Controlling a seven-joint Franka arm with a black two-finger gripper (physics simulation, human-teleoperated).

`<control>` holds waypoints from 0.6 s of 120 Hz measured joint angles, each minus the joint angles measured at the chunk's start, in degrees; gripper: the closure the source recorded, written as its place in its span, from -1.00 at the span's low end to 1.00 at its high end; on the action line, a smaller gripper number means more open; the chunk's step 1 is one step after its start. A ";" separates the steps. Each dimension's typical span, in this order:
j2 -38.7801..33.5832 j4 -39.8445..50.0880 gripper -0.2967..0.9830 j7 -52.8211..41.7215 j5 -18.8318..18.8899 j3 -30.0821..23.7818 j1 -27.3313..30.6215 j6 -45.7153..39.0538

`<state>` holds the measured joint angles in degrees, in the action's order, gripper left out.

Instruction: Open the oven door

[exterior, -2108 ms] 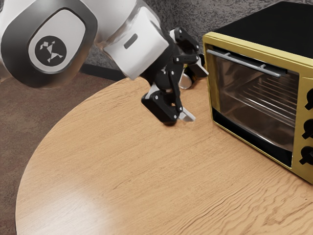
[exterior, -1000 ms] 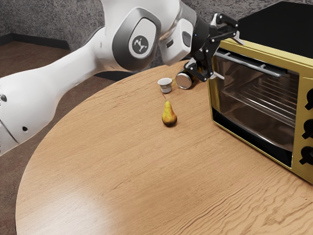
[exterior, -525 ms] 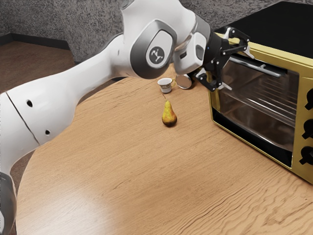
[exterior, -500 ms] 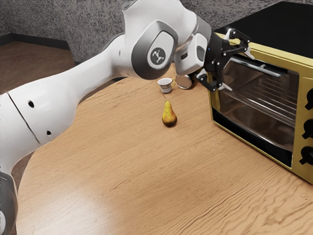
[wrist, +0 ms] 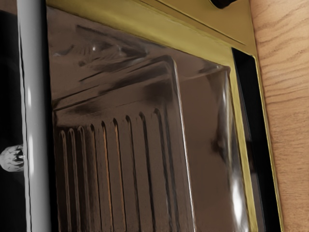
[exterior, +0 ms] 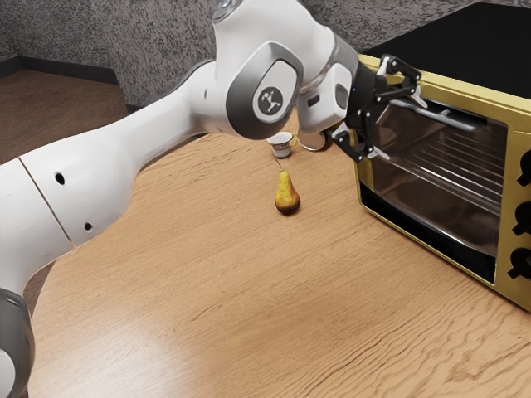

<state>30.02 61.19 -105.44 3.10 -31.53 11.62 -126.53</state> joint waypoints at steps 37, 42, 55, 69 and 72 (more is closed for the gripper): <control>-4.39 8.64 -0.60 1.36 -0.03 0.00 2.07 -0.97; -12.61 21.00 -0.78 1.53 -1.34 0.18 4.88 -3.62; -61.86 68.70 -0.50 1.71 -9.09 11.78 1.50 -9.82; -63.54 30.09 -0.52 8.79 -9.83 29.57 -4.87 6.17; -53.42 18.57 -0.52 12.00 -6.18 30.85 -4.91 11.12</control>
<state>-23.41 79.75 -93.44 -3.08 -0.68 6.70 -115.41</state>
